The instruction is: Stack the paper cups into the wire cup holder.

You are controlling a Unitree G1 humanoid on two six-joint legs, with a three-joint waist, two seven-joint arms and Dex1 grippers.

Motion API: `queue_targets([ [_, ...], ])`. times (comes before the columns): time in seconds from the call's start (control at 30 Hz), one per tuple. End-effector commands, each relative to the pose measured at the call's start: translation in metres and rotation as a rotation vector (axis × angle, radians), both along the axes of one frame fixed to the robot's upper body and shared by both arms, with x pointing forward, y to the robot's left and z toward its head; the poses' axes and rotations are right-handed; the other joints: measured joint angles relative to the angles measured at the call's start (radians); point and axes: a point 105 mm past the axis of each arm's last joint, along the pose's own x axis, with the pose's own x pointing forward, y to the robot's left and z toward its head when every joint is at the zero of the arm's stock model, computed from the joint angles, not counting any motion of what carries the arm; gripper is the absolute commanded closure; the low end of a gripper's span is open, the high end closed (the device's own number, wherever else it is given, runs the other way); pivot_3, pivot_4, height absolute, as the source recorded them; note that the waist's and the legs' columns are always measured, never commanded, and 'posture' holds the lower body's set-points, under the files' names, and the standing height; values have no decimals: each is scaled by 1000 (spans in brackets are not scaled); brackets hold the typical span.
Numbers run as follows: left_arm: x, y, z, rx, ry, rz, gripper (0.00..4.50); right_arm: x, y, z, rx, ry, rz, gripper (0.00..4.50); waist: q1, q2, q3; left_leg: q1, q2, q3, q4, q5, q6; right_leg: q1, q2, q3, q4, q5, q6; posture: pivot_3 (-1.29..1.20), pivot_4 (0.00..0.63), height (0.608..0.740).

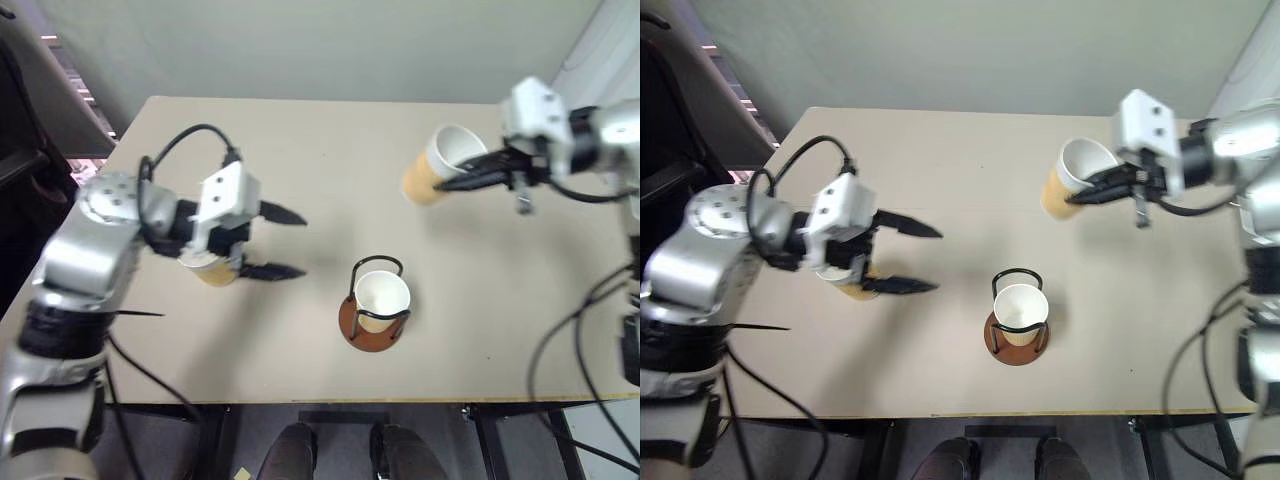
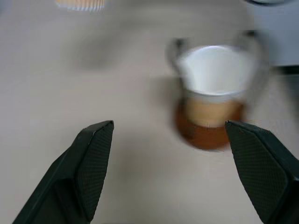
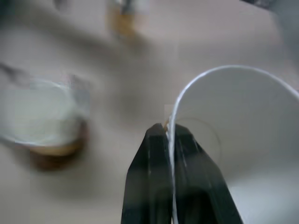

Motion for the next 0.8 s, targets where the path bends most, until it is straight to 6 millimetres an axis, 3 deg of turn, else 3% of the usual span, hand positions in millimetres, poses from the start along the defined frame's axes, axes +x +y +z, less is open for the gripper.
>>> queue_targets([
  [0.03, -21, 6, 2, 14, 35, -76, 404, -41, 18, 1, 20, 74, 111, 4454, -5, -1, 0, 3, 1, 0, 1, -1, -1, 3, 1, 1, 1, -1, 0, 0, 150, 740],
  [0.17, -20, 15, -4, 44, 45, -41, 404, -49, 31, -11, 45, 127, 115, 4454, -16, -2, 0, 14, 3, 0, 1, -1, 1, 9, 1, 2, 1, -1, -3, 0, 150, 740],
  [0.23, -18, 15, -4, 45, 40, -29, 404, -50, 37, -18, 48, 138, 119, 4454, -19, -1, 0, 18, 4, 0, 1, -4, 12, 12, 1, 1, 2, 0, -6, 0, 150, 740],
  [0.37, -17, 15, -4, 43, 27, -12, 404, -42, 42, -24, 64, 139, 92, 4454, -21, -1, 0, 24, 4, 0, 0, 0, 14, 16, 1, 1, 3, 0, -21, 0, 150, 740],
  [0.67, -12, 23, -5, 47, 1, 62, 404, -29, 52, -33, 51, 108, 70, 4454, -25, -1, 0, 23, 5, -1, -1, 4, 15, 16, 2, 0, 3, 4, -24, 0, 150, 740],
  [0.8, -10, 27, -6, 53, -5, 87, 404, -28, 54, -35, 47, 111, 79, 3540, -25, -1, 0, 22, 7, -1, -1, 3, 14, 15, 3, 0, 3, 4, -24, 0, 150, 740],
])
